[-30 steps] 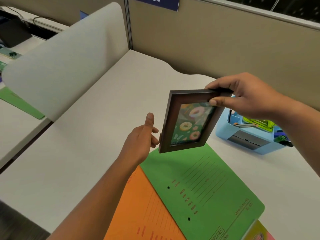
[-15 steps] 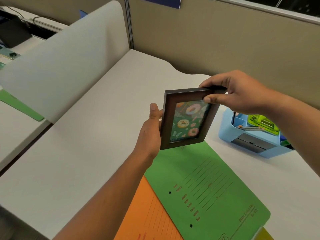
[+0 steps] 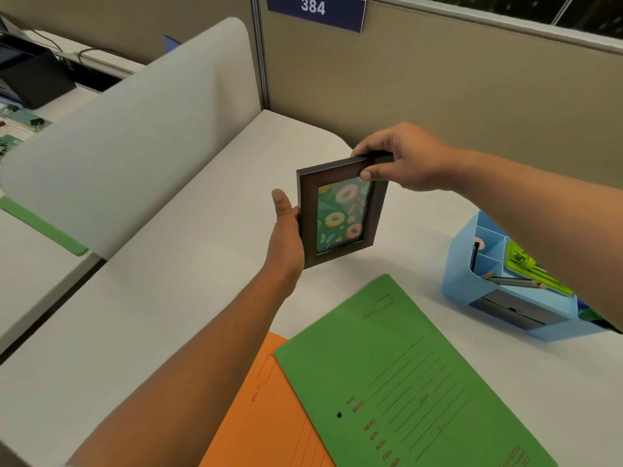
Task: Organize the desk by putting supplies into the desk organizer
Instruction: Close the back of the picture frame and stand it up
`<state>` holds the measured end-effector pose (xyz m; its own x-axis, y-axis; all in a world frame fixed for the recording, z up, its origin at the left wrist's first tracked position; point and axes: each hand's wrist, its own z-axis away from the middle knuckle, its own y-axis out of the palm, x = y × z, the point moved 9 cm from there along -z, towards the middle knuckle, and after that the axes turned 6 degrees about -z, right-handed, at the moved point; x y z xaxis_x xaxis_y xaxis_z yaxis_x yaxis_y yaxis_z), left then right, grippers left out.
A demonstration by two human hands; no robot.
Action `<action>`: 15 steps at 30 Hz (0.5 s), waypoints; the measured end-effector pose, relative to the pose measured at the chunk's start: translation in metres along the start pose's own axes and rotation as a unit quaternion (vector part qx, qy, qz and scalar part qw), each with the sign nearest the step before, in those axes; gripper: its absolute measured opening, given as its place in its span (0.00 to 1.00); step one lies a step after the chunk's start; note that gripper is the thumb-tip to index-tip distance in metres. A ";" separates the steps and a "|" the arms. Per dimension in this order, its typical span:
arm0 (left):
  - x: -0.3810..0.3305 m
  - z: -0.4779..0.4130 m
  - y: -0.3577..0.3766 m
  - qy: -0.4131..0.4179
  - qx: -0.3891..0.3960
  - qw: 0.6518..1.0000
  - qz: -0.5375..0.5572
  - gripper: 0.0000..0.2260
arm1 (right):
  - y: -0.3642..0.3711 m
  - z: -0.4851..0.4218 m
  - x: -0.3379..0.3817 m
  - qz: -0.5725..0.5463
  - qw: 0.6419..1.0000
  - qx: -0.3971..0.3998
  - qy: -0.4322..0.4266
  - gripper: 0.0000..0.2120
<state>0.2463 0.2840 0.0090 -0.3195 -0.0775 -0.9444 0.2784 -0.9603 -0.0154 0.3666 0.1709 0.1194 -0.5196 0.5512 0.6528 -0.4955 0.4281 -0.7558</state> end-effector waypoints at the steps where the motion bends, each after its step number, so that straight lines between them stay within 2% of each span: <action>1: 0.001 -0.005 -0.002 -0.005 -0.002 1.000 0.001 0.31 | 0.002 -0.007 -0.003 -0.002 1.000 0.003 0.004 0.09; 7: 0.008 -0.025 -0.008 -0.035 -0.016 0.999 0.004 0.33 | 0.013 -0.030 -0.015 -0.011 0.999 0.023 0.026 0.09; 15: 0.008 -0.035 -0.005 -0.029 -0.038 0.999 -0.007 0.26 | 0.022 -0.038 -0.033 -0.045 0.997 0.023 0.051 0.08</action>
<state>0.2739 0.2979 -0.0100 -0.3760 -0.0820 -0.9230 0.3410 -0.9384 -0.0556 0.3991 0.1892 0.0799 -0.4000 0.5830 0.7072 -0.5695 0.4464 -0.6902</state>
